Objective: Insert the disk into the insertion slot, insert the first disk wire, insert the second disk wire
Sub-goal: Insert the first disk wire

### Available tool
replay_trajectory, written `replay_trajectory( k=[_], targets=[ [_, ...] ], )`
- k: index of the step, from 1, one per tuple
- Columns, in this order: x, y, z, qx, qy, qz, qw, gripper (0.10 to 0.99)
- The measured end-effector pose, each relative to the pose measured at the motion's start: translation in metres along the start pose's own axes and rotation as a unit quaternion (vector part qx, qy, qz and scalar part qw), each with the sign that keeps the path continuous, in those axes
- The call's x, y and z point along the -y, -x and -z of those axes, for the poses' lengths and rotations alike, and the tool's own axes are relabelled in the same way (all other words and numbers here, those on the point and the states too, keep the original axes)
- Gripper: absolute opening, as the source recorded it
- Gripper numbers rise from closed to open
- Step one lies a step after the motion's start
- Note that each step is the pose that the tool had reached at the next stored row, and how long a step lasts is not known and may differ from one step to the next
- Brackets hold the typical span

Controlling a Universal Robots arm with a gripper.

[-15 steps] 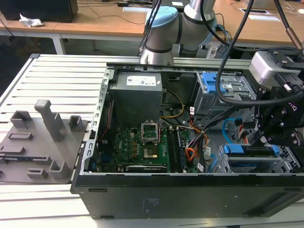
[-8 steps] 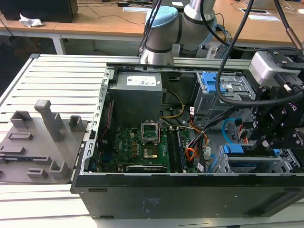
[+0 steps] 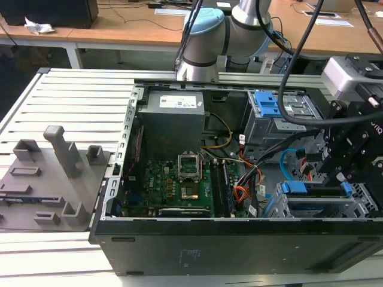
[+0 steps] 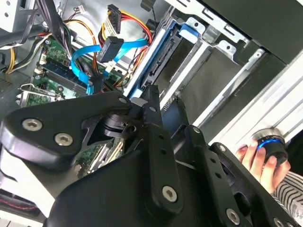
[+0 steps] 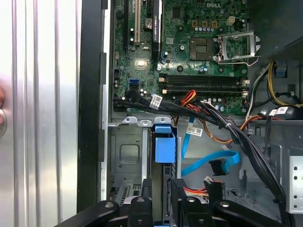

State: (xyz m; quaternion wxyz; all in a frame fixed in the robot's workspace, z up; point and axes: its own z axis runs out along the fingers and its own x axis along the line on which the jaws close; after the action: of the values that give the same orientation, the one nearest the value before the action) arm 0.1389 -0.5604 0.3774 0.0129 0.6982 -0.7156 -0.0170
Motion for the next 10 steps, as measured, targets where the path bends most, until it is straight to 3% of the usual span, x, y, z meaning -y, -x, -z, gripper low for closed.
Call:
replay_trajectory(
  k=[6, 10],
  targets=[
    [-0.0012, 0.0003, 0.0277, -0.0009, 0.0, 0.0, 1.0, 0.302],
    [-0.0012, 0.0003, 0.028, -0.0009, 0.0, 0.0, 1.0, 0.302]
  ],
)
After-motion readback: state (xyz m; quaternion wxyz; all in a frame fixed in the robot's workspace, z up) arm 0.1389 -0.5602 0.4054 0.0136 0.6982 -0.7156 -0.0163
